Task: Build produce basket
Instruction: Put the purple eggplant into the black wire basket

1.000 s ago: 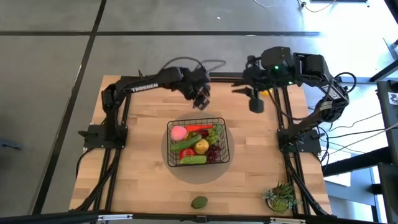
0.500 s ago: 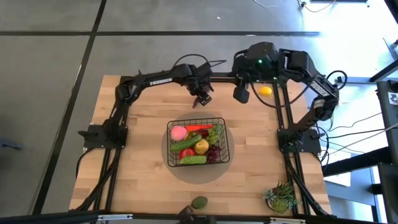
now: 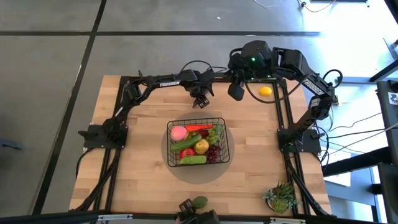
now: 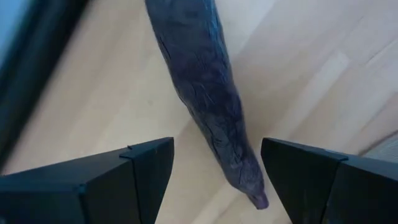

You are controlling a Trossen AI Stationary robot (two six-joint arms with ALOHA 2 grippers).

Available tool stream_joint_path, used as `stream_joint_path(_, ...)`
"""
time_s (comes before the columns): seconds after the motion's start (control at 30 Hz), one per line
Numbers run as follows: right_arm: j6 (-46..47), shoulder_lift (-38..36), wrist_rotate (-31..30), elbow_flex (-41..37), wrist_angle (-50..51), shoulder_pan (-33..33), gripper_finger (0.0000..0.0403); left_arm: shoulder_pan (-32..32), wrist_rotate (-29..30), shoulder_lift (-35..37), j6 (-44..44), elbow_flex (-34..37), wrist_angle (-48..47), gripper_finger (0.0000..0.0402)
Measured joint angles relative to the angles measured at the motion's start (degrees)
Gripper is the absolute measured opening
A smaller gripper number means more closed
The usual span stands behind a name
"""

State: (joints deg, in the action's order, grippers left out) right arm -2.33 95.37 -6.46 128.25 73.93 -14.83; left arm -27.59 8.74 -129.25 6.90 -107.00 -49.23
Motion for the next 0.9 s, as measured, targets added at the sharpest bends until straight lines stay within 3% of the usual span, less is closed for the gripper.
stream_joint_path(0.2, 2.1, 0.02, 0.0, 0.0, -0.01, 0.04, 0.0084, -0.58, -3.47, -1.84, -0.51, 0.0, 0.8, 0.0231)
stream_joint_path(0.43, 2.3, 0.02, 0.0, 0.0, -1.07, 0.04, 0.0084, -0.47, -1.92, -1.84, -6.33, 0.0, 1.35, 0.0219)
stream_joint_path(0.9, 2.32, 0.02, 0.0, 0.0, -1.09, 0.04, 0.0084, 0.32, -2.61, -1.84, -10.04, 0.0, 0.28, 0.0093)
